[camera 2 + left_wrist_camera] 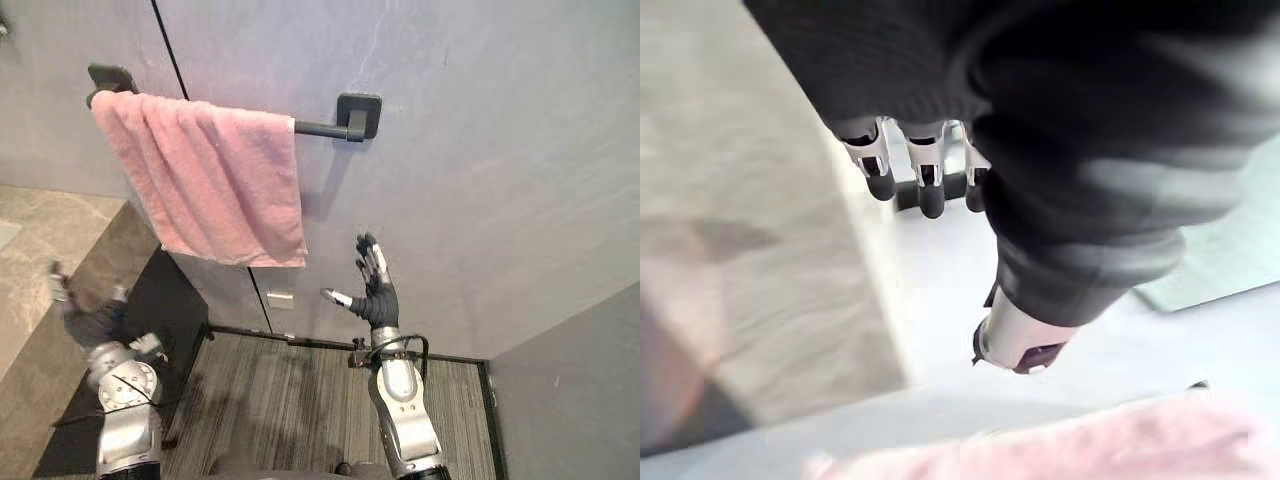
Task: Organize washtable
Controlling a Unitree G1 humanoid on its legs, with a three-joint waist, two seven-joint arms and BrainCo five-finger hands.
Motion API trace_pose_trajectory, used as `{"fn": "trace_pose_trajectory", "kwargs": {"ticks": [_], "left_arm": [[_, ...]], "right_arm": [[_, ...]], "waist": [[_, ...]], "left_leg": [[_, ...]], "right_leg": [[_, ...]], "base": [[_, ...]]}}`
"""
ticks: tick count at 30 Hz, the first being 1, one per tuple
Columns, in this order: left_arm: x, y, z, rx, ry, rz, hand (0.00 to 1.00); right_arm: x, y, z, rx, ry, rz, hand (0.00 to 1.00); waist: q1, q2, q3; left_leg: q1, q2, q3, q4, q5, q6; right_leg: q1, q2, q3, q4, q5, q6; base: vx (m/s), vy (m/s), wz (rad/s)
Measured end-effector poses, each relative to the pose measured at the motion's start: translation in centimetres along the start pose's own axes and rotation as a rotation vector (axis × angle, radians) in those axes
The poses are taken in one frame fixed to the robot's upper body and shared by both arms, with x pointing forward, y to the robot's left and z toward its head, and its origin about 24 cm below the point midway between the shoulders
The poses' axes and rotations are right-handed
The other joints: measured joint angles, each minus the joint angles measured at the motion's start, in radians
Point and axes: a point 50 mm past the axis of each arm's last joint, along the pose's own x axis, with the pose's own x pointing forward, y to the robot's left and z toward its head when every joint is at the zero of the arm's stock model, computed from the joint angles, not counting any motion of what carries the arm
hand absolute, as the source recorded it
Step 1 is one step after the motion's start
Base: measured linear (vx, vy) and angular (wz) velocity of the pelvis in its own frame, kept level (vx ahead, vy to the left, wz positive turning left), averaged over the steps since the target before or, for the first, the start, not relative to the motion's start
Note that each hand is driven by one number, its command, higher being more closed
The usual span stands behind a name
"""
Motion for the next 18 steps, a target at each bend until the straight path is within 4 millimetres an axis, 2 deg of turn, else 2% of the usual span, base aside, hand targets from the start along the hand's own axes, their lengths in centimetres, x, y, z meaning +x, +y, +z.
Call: {"fn": "trace_pose_trajectory", "kwargs": {"ticks": [2, 3, 4, 5, 6, 7, 8, 10, 13, 14, 18], "left_arm": [[0.3, 0.6, 1.7, -0.004, -0.080, 0.056, 0.00], [0.4, 0.9, 2.5, -0.004, -0.112, 0.071, 0.00], [0.4, 1.1, 3.1, -0.004, -0.133, 0.081, 0.00], [0.2, 1.6, 4.3, -0.030, -0.171, 0.094, 0.00], [0.1, 1.7, 4.8, -0.044, -0.190, 0.098, 0.00], [0.4, 1.6, 5.5, -0.064, -0.224, 0.093, 0.00], [0.5, 1.6, 5.8, -0.068, -0.237, 0.093, 0.00], [0.8, 1.4, 6.4, -0.087, -0.263, 0.082, 0.00], [0.9, 0.7, 8.2, -0.191, -0.316, 0.041, 0.00], [1.1, 0.3, 8.9, -0.228, -0.335, 0.022, 0.00], [1.2, -0.9, 10.0, -0.329, -0.345, -0.063, 0.00]], "right_arm": [[0.5, 0.2, 1.0, 0.014, -0.057, 0.006, 0.00], [0.7, 0.3, 1.5, 0.027, -0.082, 0.004, 0.00], [0.8, 0.4, 2.1, 0.048, -0.103, 0.000, 0.00], [0.8, 0.5, 3.6, 0.056, -0.169, 0.009, 0.00], [0.9, 0.5, 4.2, 0.060, -0.202, 0.013, 0.00], [1.2, 0.9, 4.7, 0.083, -0.234, 0.012, 0.00], [1.4, 1.1, 4.9, 0.096, -0.245, 0.013, 0.00], [2.0, 2.3, 5.5, 0.125, -0.277, 0.052, 0.00], [3.0, 3.9, 6.8, 0.151, -0.341, 0.119, 0.00], [3.3, 4.3, 7.2, 0.159, -0.360, 0.133, 0.00], [3.9, 5.0, 7.7, 0.167, -0.366, 0.144, 0.00]], "waist": [[0.009, -0.015, 0.021], [0.011, -0.021, 0.039], [0.014, -0.027, 0.044], [0.013, -0.008, 0.042], [0.017, 0.001, 0.042], [0.011, -0.022, 0.037], [0.012, -0.040, 0.035], [0.007, -0.049, 0.032], [0.017, -0.046, 0.032], [0.028, -0.044, 0.032], [0.029, -0.041, 0.032]], "left_leg": [[-0.065, 0.000, 0.006, -0.045, -0.013, 0.005], [-0.080, 0.000, 0.019, -0.132, -0.013, 0.005], [-0.083, -0.002, 0.041, -0.225, -0.003, 0.006], [-0.074, -0.017, 0.067, -0.422, 0.159, 0.036], [-0.071, -0.018, 0.062, -0.437, 0.143, -0.030], [-0.070, -0.055, 0.080, -0.472, 0.115, -0.050], [-0.072, -0.073, 0.088, -0.483, 0.121, -0.042], [-0.090, -0.102, 0.091, -0.493, 0.126, -0.029], [-0.132, -0.115, 0.104, -0.493, 0.117, -0.016], [-0.147, -0.114, 0.117, -0.494, 0.118, -0.016], [-0.171, -0.116, 0.142, -0.496, 0.126, -0.009]], "right_leg": [[0.020, -0.018, 0.006, 0.003, 0.000, 0.000], [0.043, -0.033, 0.007, 0.007, -0.001, 0.001], [0.051, -0.049, 0.009, 0.015, -0.011, 0.019], [0.050, -0.062, 0.026, 0.040, -0.048, 0.078], [0.047, -0.066, 0.039, 0.049, -0.075, 0.103], [0.017, -0.104, 0.063, 0.058, -0.107, 0.130], [0.007, -0.119, 0.071, 0.058, -0.105, 0.130], [-0.004, -0.143, 0.082, 0.033, -0.074, 0.141], [-0.021, -0.155, 0.086, -0.013, -0.048, 0.154], [-0.043, -0.159, 0.098, -0.019, -0.040, 0.162], [-0.087, -0.160, 0.123, -0.019, -0.027, 0.169]], "base": [[0.13, 0.098, -0.13], [0.10, 0.145, -0.07], [0.15, 0.271, -0.14], [0.14, 0.271, -0.20], [0.16, 0.342, -0.13], [0.11, 0.238, -0.06], [0.10, 0.250, 0.06], [0.05, 0.206, 0.13], [0.00, 0.144, 0.00], [-0.02, 0.058, -0.25], [0.01, 0.025, -0.17]]}}
